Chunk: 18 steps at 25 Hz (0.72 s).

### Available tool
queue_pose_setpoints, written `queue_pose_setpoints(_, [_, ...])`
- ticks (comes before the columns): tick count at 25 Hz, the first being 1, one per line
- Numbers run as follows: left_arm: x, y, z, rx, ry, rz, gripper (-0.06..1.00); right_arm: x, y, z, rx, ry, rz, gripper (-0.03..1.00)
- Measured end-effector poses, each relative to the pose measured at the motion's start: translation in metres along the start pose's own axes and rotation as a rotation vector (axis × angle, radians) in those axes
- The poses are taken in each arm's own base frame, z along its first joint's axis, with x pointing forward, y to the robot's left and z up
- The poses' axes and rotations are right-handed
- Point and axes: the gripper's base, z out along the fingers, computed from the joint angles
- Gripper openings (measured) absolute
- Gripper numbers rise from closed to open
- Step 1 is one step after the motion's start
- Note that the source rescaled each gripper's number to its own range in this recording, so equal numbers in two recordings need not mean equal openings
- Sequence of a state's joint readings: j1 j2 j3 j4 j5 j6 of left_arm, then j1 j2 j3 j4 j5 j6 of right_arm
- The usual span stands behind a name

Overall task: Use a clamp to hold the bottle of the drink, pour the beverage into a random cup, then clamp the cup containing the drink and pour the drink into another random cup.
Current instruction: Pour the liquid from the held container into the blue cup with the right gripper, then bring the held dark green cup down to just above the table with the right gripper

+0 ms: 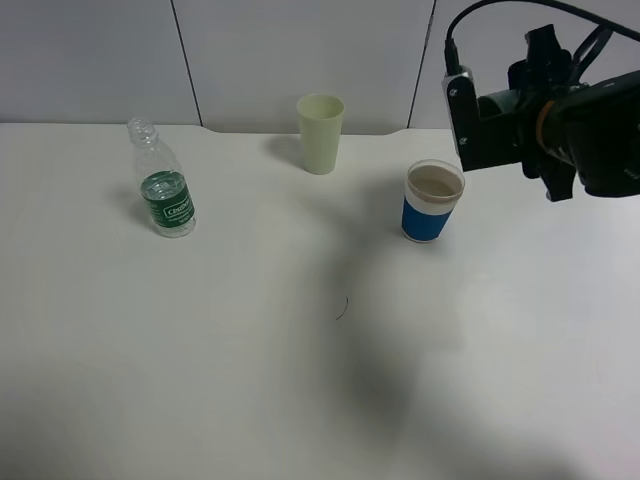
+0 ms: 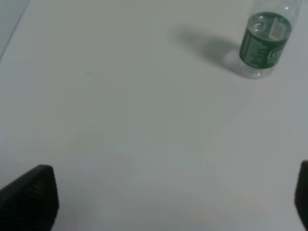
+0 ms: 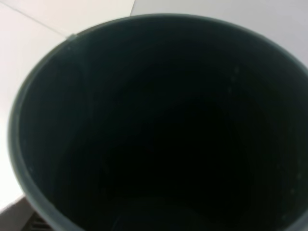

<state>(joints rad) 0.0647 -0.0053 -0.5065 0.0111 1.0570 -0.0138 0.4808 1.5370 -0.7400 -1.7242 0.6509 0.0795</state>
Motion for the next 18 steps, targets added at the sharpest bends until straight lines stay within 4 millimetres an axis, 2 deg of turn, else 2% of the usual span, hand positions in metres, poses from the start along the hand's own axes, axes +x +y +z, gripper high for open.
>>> queue_pose_setpoints(1, [0.0, 0.0, 0.0, 0.0, 0.0, 0.0, 1.0, 0.0, 0.0, 0.0, 0.0, 0.0, 0.087, 0.01])
queue_pose_setpoints(3, [0.0, 0.0, 0.0, 0.0, 0.0, 0.0, 1.0, 0.0, 0.0, 0.0, 0.0, -0.001, 0.149, 0.01])
queue_pose_setpoints(4, [0.0, 0.0, 0.0, 0.0, 0.0, 0.0, 1.0, 0.0, 0.0, 0.0, 0.0, -0.001, 0.318, 0.01])
queue_pose_setpoints(9, [0.0, 0.0, 0.0, 0.0, 0.0, 0.0, 1.0, 0.0, 0.0, 0.0, 0.0, -0.002, 0.863, 0.01])
queue_pose_setpoints(10, [0.0, 0.0, 0.0, 0.0, 0.0, 0.0, 1.0, 0.0, 0.0, 0.0, 0.0, -0.002, 0.863, 0.01])
queue_pose_setpoints(14, [0.0, 0.0, 0.0, 0.0, 0.0, 0.0, 1.0, -0.003, -0.001, -0.002, -0.014, -0.03, 1.182, 0.01])
queue_pose_setpoints(18, [0.0, 0.0, 0.0, 0.0, 0.0, 0.0, 1.0, -0.015, -0.009, -0.017, -0.044, -0.135, 1.27, 0.01])
